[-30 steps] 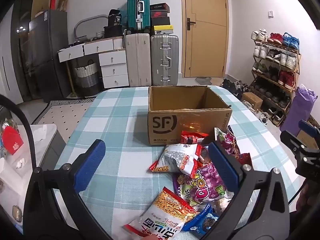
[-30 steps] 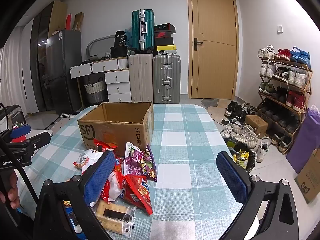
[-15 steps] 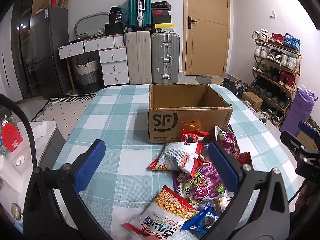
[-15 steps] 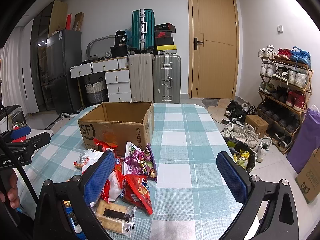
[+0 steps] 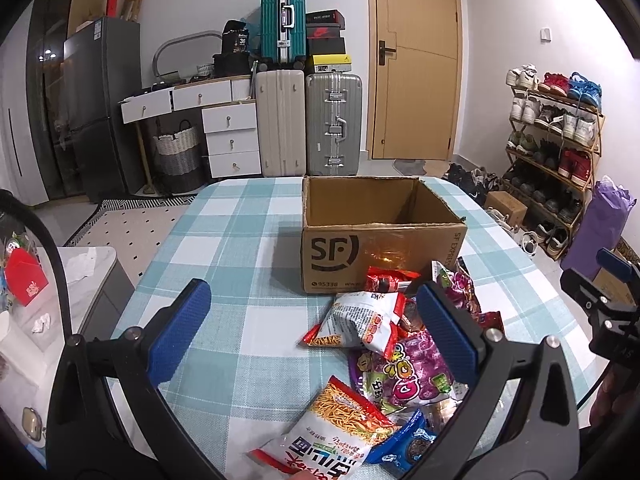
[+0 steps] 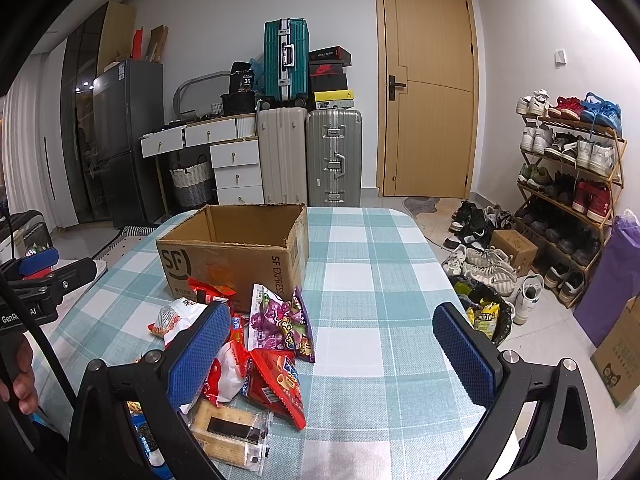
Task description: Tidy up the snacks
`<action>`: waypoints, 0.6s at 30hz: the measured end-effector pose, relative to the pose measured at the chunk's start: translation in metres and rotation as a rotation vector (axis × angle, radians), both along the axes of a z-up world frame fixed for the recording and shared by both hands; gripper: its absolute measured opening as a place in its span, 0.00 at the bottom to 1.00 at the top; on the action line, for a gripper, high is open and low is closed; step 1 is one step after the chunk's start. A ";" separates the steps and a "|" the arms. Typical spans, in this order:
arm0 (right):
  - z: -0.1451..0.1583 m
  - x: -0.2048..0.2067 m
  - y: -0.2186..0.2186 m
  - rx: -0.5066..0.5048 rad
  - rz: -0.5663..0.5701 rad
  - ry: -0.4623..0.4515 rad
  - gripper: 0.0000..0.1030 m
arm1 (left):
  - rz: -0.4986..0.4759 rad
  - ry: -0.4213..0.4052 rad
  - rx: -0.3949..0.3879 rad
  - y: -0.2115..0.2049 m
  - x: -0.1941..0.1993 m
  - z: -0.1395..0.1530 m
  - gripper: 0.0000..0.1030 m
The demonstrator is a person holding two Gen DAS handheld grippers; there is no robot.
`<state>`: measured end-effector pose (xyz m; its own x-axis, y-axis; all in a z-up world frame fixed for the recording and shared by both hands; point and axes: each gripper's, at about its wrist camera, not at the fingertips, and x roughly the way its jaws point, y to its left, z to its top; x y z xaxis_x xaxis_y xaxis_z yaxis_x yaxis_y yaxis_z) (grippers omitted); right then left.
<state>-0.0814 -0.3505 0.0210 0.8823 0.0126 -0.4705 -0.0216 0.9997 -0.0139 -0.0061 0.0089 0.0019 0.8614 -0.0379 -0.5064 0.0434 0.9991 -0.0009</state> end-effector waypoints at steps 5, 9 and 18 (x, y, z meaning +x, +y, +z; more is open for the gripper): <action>0.000 0.000 0.000 0.001 0.000 0.000 1.00 | 0.006 0.000 0.000 0.001 -0.001 0.000 0.99; 0.000 0.000 0.000 0.000 0.000 0.000 1.00 | 0.003 0.001 0.005 0.000 -0.001 0.000 0.99; 0.000 0.000 0.000 -0.002 0.001 0.001 1.00 | 0.002 0.004 0.004 0.000 -0.001 -0.001 0.99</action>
